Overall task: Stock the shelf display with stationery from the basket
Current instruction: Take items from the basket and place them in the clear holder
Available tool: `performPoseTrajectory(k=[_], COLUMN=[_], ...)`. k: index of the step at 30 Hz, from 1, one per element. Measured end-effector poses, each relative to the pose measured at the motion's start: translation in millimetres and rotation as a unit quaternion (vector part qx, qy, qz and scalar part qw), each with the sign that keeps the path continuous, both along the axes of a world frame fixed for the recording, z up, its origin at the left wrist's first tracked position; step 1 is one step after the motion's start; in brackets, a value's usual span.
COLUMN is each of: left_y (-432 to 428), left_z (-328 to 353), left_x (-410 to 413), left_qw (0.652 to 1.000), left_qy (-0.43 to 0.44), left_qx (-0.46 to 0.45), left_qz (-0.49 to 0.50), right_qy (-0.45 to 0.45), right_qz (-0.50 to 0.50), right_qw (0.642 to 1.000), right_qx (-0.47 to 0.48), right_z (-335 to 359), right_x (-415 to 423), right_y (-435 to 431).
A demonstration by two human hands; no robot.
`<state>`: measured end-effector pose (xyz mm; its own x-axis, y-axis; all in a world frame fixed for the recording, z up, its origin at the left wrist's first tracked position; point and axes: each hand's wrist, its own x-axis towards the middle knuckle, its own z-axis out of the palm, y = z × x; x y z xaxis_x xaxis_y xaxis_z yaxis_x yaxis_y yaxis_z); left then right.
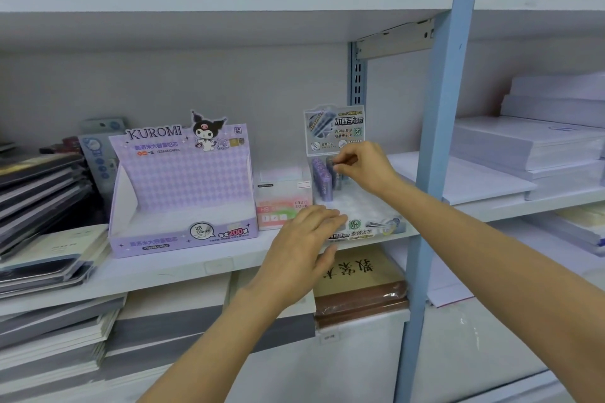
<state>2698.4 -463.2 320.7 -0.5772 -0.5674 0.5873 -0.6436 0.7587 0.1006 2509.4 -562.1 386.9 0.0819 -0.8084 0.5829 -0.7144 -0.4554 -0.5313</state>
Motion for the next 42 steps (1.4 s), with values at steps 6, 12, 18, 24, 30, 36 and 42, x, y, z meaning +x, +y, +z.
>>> performPoseTrajectory(k=[6,12,18,24,30,36,42], left_y=[3,36,81,146,168,176,185], left_z=[-5,-67,-225,-376,-419,-423,-426], left_x=[4,58,135,200,197,174,133], left_qw=[1.000,0.984,0.943,0.705,0.682,0.723,0.767], left_qy=[-0.010,0.150,0.146,0.044,0.124,0.098,0.079], left_qx=[0.016,-0.075,0.116,0.493,0.545,0.536,0.536], left_qz=[-0.004,0.063,0.275,0.508,0.472,0.425,0.344], right_qy=[0.080,-0.061,0.007,0.117,0.167,0.100,0.152], right_qz=[-0.035,0.139,0.293,0.201,0.053,0.016,-0.062], right_qw=[0.996,0.972,0.952,0.910,0.851,0.887,0.866], right_qx=[-0.009,-0.181,0.084,0.343,0.496,0.450,0.472], right_z=[-3,-38,-188,-385,-488,-503,-502], right_x=[1,50,132,149,120,95,44], right_y=[17,106,149,152,186,198,193])
